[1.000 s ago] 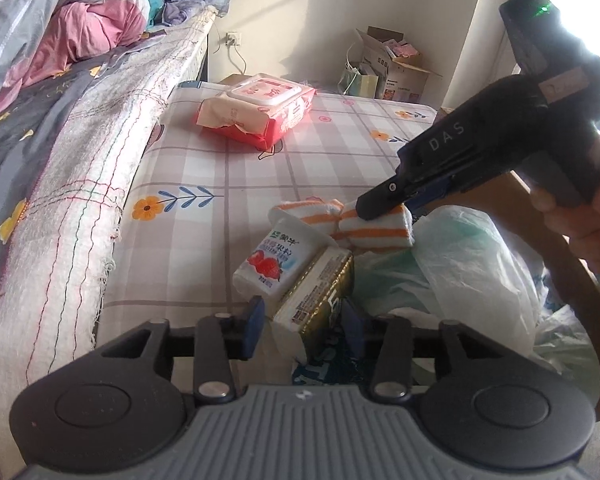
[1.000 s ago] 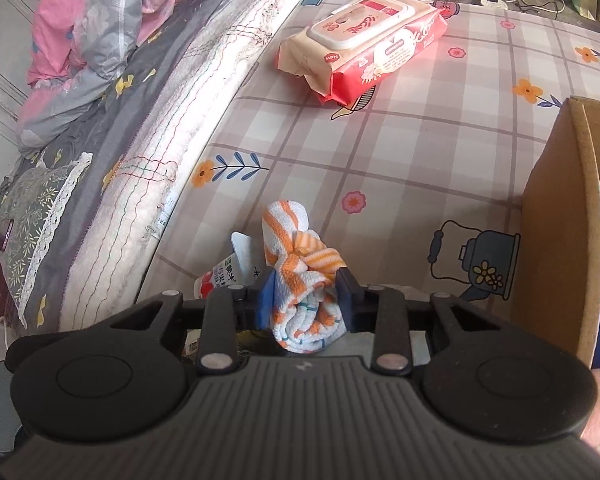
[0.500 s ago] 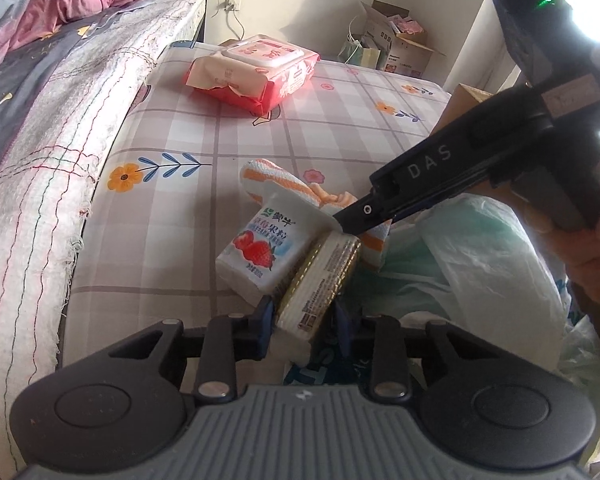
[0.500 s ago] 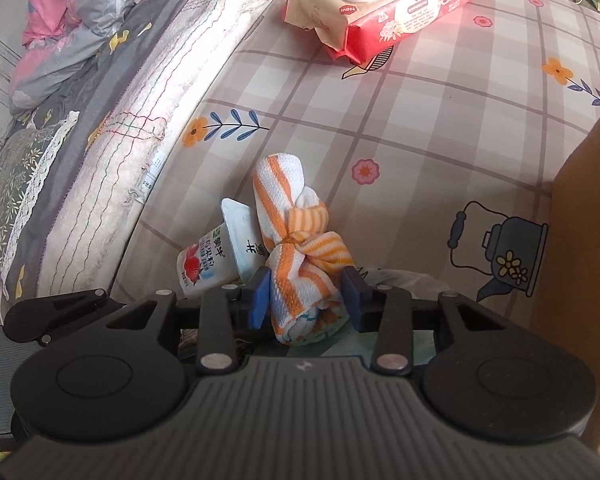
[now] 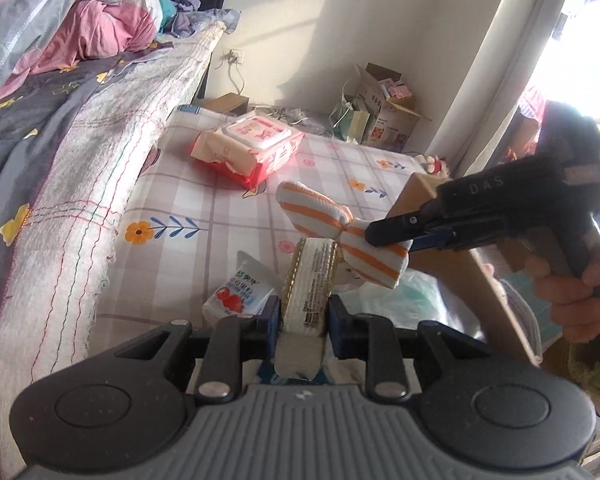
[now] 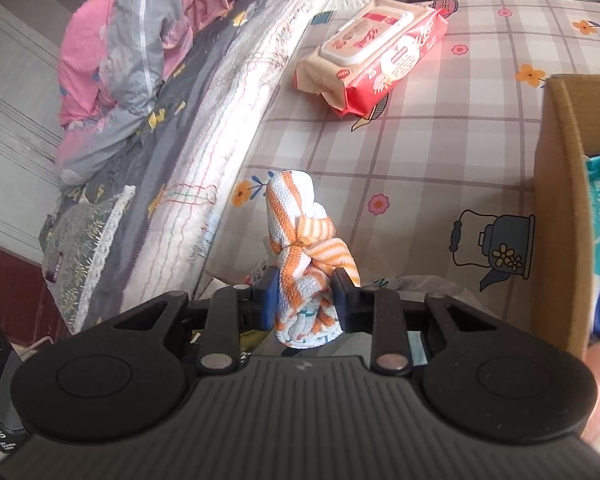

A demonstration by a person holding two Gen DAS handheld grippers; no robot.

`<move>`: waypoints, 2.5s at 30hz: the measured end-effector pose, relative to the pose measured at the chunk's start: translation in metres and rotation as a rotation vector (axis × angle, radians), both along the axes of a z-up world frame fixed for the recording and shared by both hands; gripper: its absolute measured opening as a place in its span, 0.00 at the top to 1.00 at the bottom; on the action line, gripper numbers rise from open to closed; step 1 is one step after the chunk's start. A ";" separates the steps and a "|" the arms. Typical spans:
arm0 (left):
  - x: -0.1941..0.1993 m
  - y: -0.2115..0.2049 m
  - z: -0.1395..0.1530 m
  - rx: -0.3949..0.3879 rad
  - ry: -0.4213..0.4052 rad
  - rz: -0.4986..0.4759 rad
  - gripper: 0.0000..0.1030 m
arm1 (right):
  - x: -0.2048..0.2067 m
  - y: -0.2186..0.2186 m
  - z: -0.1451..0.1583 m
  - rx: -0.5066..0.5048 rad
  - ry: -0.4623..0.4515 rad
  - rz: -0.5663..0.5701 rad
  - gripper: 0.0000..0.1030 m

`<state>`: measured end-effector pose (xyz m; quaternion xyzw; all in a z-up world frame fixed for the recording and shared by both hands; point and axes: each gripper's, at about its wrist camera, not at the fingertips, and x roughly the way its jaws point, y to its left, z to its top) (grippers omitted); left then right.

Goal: Organize soft objects
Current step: 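Carry the striped cloth with the right gripper into the box while the left carries the gold packet, then open the right gripper to drop the cloth while the left gripper releases the gold packet in the box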

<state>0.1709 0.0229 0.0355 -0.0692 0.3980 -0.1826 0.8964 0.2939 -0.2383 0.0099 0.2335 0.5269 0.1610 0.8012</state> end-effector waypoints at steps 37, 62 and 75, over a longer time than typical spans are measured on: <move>-0.048 -0.133 0.020 -0.054 -0.043 -0.232 0.75 | -0.206 -0.144 0.007 -0.136 0.166 -0.075 0.49; -0.047 -0.167 0.014 -0.041 -0.021 -0.351 0.75 | -0.191 -0.191 -0.007 0.027 0.125 -0.293 0.65; -0.008 -0.277 -0.053 0.093 0.220 -0.524 0.69 | -0.267 -0.249 0.005 0.073 0.015 -0.487 0.55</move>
